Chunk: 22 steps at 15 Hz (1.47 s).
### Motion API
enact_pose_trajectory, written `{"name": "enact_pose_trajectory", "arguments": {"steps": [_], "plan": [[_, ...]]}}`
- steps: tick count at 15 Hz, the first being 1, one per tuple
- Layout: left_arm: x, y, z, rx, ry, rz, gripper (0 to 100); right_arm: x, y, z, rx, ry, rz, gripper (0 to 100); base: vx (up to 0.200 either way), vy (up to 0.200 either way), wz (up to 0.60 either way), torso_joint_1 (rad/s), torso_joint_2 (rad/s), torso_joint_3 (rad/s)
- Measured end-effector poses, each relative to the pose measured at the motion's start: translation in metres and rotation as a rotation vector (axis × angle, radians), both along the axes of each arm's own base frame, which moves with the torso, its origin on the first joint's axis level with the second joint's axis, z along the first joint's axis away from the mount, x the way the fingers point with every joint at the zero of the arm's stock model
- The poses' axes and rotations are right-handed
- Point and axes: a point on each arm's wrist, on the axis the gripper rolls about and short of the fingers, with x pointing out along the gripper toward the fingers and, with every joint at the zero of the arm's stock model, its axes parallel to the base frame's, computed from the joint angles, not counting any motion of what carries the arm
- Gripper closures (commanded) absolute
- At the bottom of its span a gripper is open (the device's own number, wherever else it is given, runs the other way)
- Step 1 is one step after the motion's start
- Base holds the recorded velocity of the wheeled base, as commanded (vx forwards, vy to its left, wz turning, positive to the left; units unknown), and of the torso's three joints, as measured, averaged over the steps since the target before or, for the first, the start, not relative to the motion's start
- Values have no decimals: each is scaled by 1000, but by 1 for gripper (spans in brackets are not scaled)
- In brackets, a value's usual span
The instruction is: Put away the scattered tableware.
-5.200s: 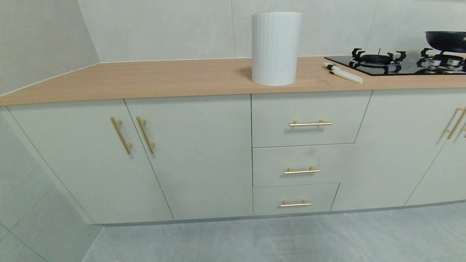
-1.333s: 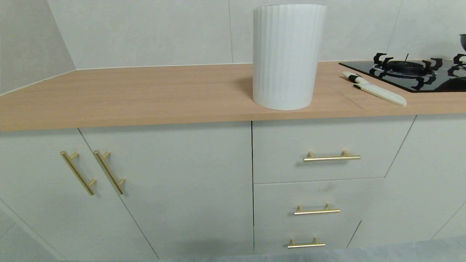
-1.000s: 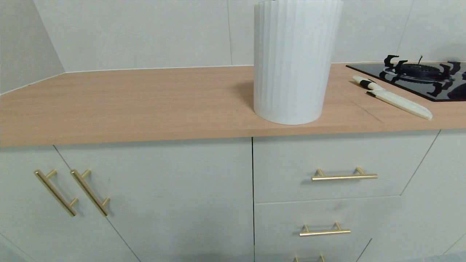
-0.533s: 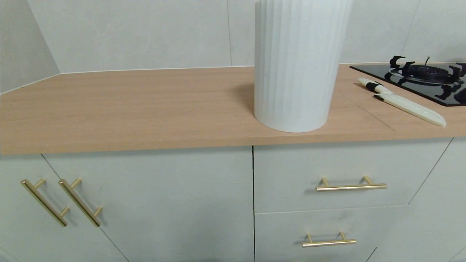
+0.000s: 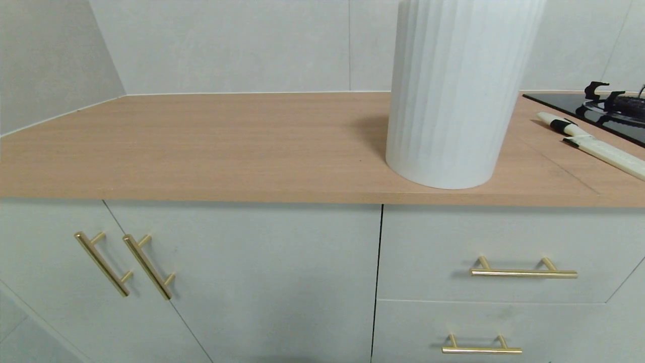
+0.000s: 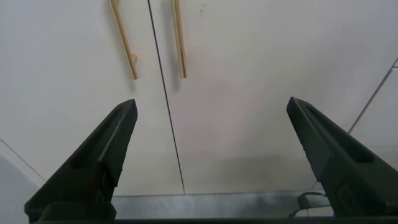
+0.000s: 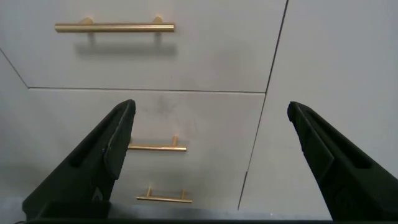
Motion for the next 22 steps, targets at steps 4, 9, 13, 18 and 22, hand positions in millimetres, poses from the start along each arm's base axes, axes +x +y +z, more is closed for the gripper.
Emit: {"name": "enact_pose_trajectory", "arguments": {"steps": [4,9,13,18,22], "plan": [[0,0,0,-1,0,0,0,0,0,0,0,0,0,0,0,-50,0,2,1,1],[0,0,0,-1,-1,0,0,0,0,0,0,0,0,0,0,-160,0,1,1,5],[0,0,0,-2,1,0,0,0,0,0,0,0,-2,0,0,0,0,0,0,0],[0,0,0,-2,0,0,0,0,0,0,-2,0,-2,0,0,0,0,0,0,0],[0,0,0,-2,0,0,0,0,0,0,-2,0,-2,0,0,0,-150,-1,-1,1]]}}
